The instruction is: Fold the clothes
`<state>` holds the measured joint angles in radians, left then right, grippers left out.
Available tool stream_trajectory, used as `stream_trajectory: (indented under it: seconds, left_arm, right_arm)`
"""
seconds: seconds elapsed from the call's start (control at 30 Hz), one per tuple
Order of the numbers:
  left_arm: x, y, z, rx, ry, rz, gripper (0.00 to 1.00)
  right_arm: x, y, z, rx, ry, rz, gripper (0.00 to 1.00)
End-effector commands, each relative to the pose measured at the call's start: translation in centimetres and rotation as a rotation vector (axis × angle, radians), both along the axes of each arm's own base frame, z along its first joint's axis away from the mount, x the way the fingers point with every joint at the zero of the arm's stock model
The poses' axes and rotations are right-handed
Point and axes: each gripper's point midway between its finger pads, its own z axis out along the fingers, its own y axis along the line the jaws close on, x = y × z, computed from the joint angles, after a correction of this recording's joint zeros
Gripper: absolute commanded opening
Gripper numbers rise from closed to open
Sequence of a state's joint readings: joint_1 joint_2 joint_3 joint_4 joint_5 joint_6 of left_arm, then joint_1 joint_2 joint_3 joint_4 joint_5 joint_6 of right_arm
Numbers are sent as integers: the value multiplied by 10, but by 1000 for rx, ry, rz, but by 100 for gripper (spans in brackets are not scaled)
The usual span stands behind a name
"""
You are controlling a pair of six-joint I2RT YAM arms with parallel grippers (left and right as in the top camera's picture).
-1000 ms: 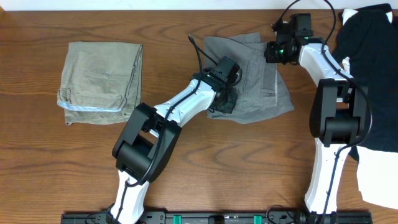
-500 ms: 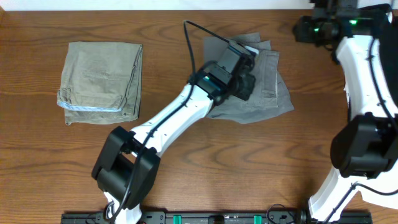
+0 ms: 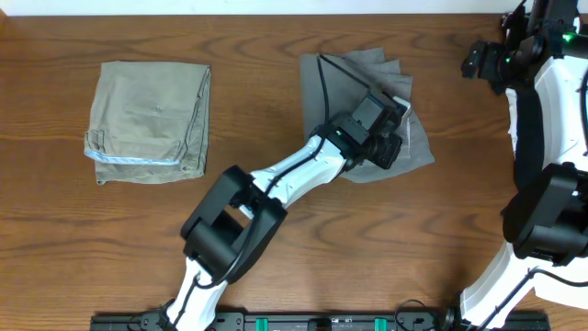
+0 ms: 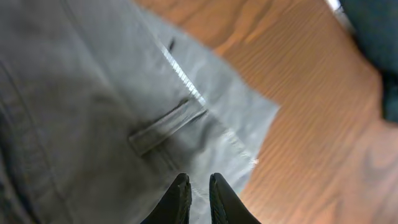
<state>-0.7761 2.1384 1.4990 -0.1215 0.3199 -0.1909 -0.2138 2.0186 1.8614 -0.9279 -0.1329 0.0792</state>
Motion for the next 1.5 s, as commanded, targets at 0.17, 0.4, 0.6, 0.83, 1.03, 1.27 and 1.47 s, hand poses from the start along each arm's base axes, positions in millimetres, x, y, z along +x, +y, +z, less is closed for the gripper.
stream_trajectory:
  seconds: [0.17, 0.4, 0.6, 0.83, 1.03, 1.27, 1.47]
  left_arm:
    - [-3, -5, -42, 17, 46, -2, 15]
    - [-10, 2, -70, 64, 115, 17, 15]
    - [-23, 17, -56, 118, 167, 25, 17]
    - [-28, 125, -62, 535, 188, 110, 21]
    - [17, 243, -44, 886, 67, 361, 25]
    - [91, 318, -27, 848, -60, 639, 37]
    - [113, 330, 24, 763, -132, 729, 36]
  right_arm:
    - [-3, -2, -8, 1, 22, -8, 99]
    - [-2, -1, -8, 1, 22, -7, 99]
    - [-2, -1, -8, 0, 22, -6, 99]
    - [-2, -1, -8, 1, 22, -7, 99]
    - [-2, -1, -8, 1, 22, -7, 99]
    - [-2, -1, -8, 1, 22, -7, 99]
    - [-2, -1, -8, 1, 22, -7, 99]
